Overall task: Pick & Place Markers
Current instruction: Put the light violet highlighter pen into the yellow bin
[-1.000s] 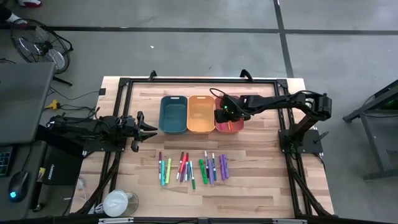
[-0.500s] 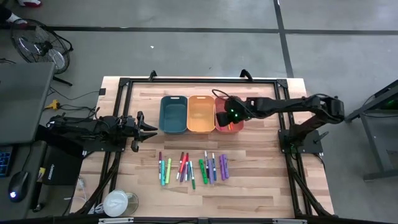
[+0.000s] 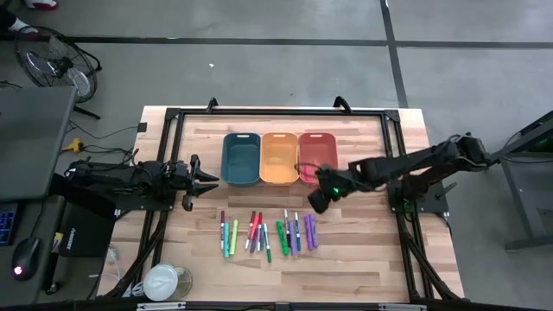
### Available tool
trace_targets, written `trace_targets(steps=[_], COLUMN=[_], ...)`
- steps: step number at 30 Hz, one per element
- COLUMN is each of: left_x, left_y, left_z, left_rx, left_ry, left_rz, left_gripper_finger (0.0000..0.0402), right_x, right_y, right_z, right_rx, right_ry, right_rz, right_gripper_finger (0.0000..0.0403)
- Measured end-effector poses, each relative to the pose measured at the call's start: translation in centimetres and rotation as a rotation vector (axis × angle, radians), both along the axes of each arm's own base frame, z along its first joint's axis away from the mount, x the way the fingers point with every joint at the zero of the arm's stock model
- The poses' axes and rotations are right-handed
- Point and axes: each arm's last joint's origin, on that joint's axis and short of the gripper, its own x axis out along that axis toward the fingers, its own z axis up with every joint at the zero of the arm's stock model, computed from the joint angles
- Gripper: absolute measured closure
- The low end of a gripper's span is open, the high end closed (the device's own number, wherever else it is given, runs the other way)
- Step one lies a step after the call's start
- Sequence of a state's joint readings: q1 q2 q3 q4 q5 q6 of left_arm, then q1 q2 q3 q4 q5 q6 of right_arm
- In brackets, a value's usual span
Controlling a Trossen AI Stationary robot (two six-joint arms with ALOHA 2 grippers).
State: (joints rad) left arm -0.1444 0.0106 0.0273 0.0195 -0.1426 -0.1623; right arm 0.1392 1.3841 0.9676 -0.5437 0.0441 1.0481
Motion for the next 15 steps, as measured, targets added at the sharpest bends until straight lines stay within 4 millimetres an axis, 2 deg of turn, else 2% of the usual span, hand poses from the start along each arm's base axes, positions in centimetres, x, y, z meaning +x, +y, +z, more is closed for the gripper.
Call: trace_targets(steps=[9,15], left_x=[0.0,0.0], left_y=[0.0,0.0], left_z=[0.0,0.0], left_rx=[0.0,0.0], left_ry=[0.0,0.0], left_rz=[0.0,0.0], left_gripper_finger=[0.0308,0.0308], right_x=[-0.5,0.4], right_y=[3.8,5.6], right_z=[0.0,-0.8], right_rx=[-0.056,-0.07], right_ry=[-0.024,-0.069], right_rz=[0.114,0.245], right_gripper_finger=[0.0274,0.0274])
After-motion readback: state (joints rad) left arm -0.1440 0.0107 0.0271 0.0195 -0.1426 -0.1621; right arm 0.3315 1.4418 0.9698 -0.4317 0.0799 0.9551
